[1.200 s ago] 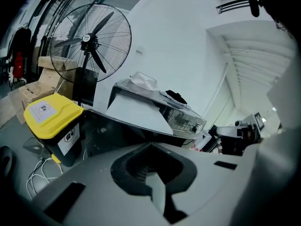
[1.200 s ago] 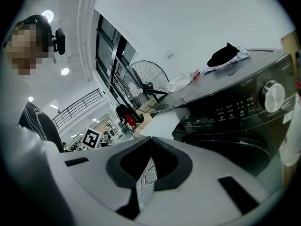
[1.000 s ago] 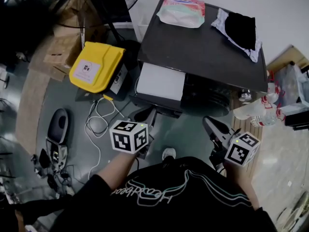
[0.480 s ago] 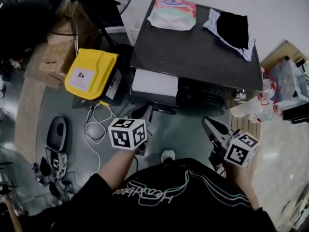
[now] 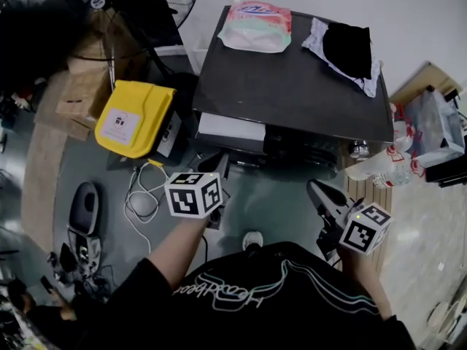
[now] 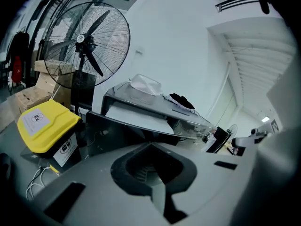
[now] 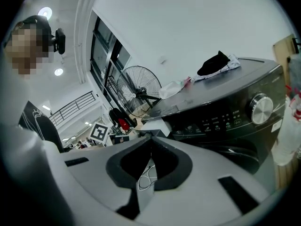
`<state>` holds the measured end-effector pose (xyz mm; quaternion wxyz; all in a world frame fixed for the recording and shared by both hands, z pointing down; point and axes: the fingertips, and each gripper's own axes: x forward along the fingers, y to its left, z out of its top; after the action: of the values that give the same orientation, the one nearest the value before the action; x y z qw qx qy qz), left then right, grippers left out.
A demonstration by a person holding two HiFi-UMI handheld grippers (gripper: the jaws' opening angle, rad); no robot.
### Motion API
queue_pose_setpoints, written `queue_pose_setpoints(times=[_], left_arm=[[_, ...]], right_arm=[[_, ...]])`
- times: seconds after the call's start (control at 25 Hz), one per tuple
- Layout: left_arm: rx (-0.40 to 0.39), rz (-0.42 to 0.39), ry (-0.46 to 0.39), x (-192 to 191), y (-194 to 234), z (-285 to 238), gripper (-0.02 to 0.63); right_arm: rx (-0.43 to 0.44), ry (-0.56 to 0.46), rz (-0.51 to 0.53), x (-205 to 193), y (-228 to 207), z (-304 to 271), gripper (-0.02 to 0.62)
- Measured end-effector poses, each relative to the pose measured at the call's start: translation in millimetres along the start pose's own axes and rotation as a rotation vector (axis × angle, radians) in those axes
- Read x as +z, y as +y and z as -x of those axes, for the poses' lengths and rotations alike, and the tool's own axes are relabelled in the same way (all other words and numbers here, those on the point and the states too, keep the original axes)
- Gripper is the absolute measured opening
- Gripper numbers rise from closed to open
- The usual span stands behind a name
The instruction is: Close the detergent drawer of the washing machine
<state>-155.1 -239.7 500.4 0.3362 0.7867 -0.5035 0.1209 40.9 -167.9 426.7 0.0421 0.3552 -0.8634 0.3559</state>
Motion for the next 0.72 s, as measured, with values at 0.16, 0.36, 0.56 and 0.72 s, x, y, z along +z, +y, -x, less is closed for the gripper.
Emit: queue_pose_setpoints(times=[0.16,0.36,0.56,0.72], left_arm=[[0.003,0.003,-0.003,5,2,-6,0.023],[0.006,0.003,-0.008,12,3,-13,0.022],[0.003,0.002,-0.009,17,5,-19,0.022],[-0.002,-0.001,-0.005,16,6,-19,0.023]], right_arm=[[0.003,-0.001,-0.003,2,-4,-4,0.028],[0.0,-0.002,-0.011,3,-9,-6,0.028],[-0.005,0.002,-0.013,7,-14,-11,0.028],[-0.005,-0.001,-0.008,11,-15,-14,0.028]])
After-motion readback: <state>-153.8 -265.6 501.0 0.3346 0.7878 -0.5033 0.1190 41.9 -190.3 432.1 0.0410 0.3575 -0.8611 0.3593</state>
